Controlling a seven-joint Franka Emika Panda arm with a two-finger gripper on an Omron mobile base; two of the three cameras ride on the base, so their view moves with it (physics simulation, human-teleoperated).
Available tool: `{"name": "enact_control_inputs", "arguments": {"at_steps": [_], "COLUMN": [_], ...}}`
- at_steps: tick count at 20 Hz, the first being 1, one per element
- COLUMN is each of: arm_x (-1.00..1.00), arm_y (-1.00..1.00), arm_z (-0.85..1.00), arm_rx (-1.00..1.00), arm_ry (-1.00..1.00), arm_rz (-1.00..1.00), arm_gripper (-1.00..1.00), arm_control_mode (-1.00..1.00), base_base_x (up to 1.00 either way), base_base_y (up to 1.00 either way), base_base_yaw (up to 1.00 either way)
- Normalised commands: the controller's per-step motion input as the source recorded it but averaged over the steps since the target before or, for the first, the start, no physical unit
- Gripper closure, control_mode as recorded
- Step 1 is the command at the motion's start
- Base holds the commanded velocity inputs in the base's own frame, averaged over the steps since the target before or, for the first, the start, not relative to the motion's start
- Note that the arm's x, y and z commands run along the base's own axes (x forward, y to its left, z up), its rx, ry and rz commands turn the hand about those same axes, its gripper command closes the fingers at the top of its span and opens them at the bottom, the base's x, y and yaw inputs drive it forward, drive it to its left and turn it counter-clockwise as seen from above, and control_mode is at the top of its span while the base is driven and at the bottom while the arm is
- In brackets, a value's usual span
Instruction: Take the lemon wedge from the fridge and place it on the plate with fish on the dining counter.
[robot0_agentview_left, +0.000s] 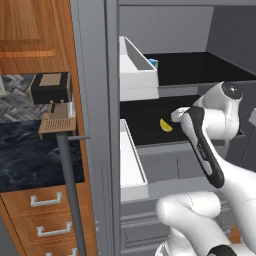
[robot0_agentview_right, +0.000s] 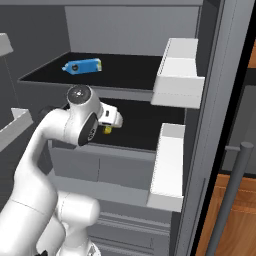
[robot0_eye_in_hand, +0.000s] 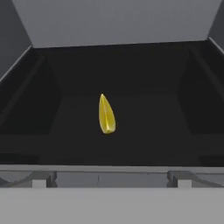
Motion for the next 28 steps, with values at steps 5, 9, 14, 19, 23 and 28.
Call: {"name": "enact_control_inputs", "arguments": {"at_steps": [5,9,14,19,23,28], "arm_x": [0.78,0.83,0.69,0.21,0.13,0.18], "arm_y": [0.12,0.22,0.04,-0.01,0.00,0.00], "arm_z": [-0.35,-0.33,-0.22,-0.28,-0.31,-0.28], "arm_rx": [0.00,0.00,0.00,0.00,0.00,0.00], "arm_ry": [0.00,0.02,0.10,0.11,0.06,0.03], "arm_rz": [0.03,0.01,0.00,0.00,0.00,0.00], "arm_gripper": [-1.00,-1.00,-1.00,-1.00,-1.00,-1.00], "arm_control_mode": [-1.00,-1.00,-1.00,-1.00,-1.00,-1.00], "base_base_x": [0.00,0.00,0.00,0.00,0.00,0.00], "base_base_y": [0.00,0.00,0.00,0.00,0.00,0.00], "base_base_yaw": [0.00,0.00,0.00,0.00,0.00,0.00]}}
